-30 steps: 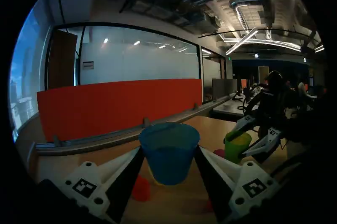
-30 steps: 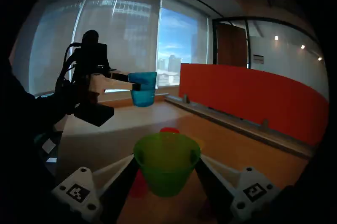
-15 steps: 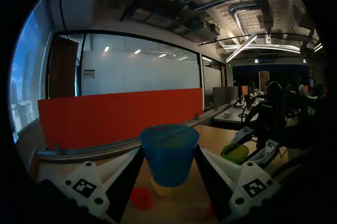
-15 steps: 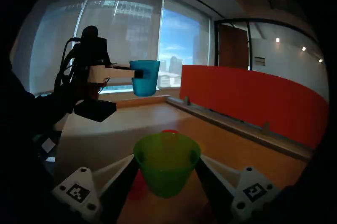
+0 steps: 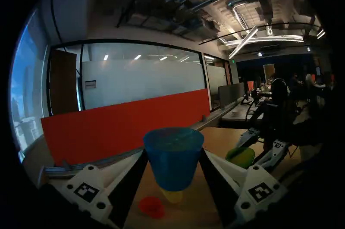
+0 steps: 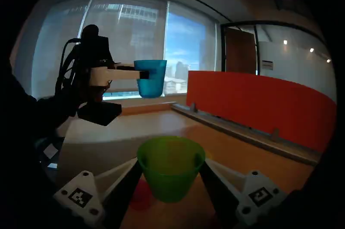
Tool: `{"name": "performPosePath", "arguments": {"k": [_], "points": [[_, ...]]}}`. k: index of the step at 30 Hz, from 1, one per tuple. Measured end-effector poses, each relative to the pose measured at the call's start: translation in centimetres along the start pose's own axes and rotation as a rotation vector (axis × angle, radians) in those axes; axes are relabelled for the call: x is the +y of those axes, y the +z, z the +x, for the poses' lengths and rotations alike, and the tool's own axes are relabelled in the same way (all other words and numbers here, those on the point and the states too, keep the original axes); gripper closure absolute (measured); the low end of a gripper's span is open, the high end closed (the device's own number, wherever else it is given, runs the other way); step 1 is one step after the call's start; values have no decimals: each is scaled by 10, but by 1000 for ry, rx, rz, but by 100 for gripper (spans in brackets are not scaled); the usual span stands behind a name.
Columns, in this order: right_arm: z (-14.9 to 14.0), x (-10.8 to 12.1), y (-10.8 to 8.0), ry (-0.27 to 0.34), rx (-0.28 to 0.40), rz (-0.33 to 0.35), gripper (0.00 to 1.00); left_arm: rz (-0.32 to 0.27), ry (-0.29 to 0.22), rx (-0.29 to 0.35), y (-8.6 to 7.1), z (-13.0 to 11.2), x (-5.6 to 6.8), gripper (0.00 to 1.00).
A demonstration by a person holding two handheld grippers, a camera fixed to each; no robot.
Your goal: Pour water
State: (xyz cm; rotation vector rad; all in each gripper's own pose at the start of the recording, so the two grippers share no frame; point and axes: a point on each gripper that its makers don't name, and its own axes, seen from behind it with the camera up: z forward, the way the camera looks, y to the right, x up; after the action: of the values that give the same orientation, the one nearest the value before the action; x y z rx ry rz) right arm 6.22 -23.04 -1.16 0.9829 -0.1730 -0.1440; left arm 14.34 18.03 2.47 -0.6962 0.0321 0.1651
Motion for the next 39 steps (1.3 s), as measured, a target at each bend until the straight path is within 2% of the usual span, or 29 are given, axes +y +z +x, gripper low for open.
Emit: {"name": "performPosePath", "arguments": {"k": [8,14,20,39], "points": [[2,-4,11,6,7,24,11,7,95,2,1,10,1,17],[4,-7,18,4,3,30,11,34,176,14,3,19,-2,17],[7,-15,25,6,7,64,11,45,252,16,5,25,0,17],[14,-24,40,15,16,88,11,57,448,25,9,45,7,17]]}}
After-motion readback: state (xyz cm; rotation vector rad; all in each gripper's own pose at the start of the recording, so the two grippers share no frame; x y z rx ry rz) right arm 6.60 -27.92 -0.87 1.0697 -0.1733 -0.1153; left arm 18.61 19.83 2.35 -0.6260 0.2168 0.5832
